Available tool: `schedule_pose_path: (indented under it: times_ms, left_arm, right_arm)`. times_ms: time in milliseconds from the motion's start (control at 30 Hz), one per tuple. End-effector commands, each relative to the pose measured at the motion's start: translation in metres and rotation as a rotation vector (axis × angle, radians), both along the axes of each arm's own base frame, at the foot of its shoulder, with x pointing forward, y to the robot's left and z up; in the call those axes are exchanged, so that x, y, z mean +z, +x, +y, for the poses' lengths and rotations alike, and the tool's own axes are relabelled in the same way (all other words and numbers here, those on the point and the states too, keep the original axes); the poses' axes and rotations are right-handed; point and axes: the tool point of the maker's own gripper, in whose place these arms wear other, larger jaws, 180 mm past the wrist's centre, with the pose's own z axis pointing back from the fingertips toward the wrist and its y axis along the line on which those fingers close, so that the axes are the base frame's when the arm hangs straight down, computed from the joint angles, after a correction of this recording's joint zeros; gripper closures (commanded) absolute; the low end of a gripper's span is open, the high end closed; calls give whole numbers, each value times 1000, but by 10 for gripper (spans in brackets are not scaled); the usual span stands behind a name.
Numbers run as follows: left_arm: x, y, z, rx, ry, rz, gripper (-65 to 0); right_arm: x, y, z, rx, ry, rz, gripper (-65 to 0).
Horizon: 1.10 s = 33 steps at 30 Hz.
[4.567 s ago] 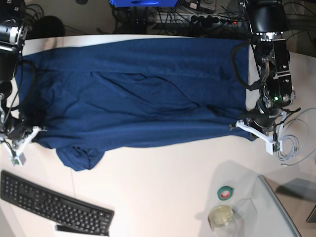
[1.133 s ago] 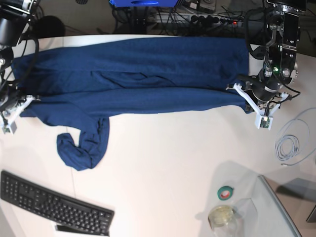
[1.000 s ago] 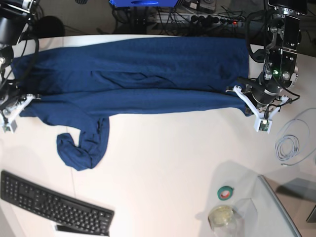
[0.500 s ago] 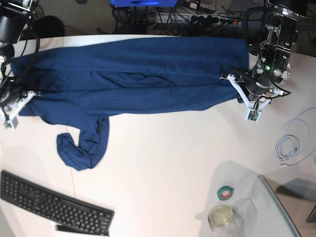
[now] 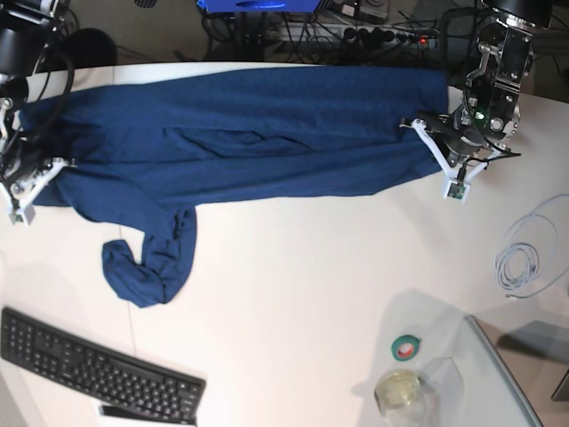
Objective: Layout the t-shirt on the table in an organized manner, then fold the t-shirt properly
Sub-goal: 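Drag the held hem edge with both grippers over toward the shoulder edge, then release the shirt and grasp the hanging sleeve with the right gripper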
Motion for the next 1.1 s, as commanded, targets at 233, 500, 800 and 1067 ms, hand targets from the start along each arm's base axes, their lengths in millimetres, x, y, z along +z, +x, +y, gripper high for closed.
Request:
schedule_pose_path:
  times_ms: [233,500,800,1067]
  left_arm:
    - [2,4,10,9,24,-10,0]
    - [2,5,10,10,22,-13,0]
    - [10,10,7,5,19,-36,0]
    - [35,24,-8,-32,-1,-113,-115]
  right_arm:
    - [10,11,-7,-2,-19,-37,0]
    - [12,11,-8,-7,-19,-42,-3]
    - [40,23,-16,-8,-62,-102,-278]
    - [84,50,-13,-5,-104,-212,-318]
